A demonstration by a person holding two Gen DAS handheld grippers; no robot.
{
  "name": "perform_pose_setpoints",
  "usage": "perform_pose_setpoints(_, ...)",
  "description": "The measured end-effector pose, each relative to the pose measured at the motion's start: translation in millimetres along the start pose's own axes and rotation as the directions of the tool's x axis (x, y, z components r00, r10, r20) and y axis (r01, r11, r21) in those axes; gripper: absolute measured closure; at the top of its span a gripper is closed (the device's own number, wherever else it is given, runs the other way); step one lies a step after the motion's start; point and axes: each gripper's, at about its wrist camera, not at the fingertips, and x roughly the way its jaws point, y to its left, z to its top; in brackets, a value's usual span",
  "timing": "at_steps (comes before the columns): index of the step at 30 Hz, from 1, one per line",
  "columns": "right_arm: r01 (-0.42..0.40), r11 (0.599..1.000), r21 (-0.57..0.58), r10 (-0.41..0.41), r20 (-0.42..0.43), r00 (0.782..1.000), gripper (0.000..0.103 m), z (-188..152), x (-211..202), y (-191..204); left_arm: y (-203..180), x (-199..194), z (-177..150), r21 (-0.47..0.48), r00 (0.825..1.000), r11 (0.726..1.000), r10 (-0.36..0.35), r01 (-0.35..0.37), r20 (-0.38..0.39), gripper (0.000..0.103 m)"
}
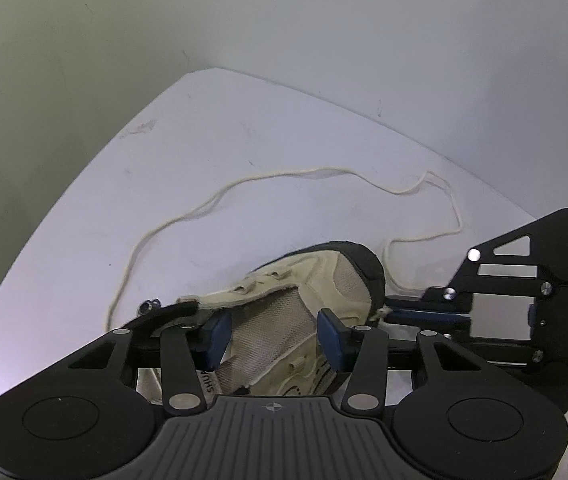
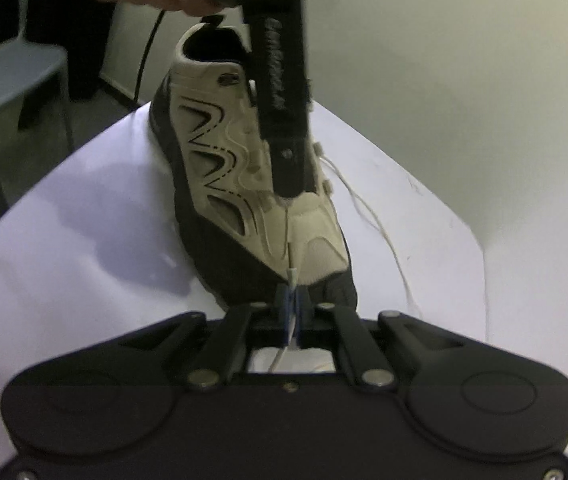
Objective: Lace up shoes with both hands
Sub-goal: 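Grasp the sneaker collar with the left gripper and tilt it up while right holds lace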
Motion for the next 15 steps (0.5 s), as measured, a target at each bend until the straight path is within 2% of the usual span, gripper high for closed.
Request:
perform_pose_setpoints(7, 0.016, 0.998, -0.066, -0.017, -0.011, 1.0, 0.102, 14, 7, 6, 2, 0, 2, -0.008, 1.0, 1.0, 0.004, -0.004, 0.001, 0.06)
perform_pose_setpoints(15, 0.032, 0.992, -0.125, -0.041, -0.073, 0.997, 0.102, 28, 11, 15, 1, 1, 0, 0.016, 1.0, 1.0, -0.015, 0.015, -0.008, 0.06)
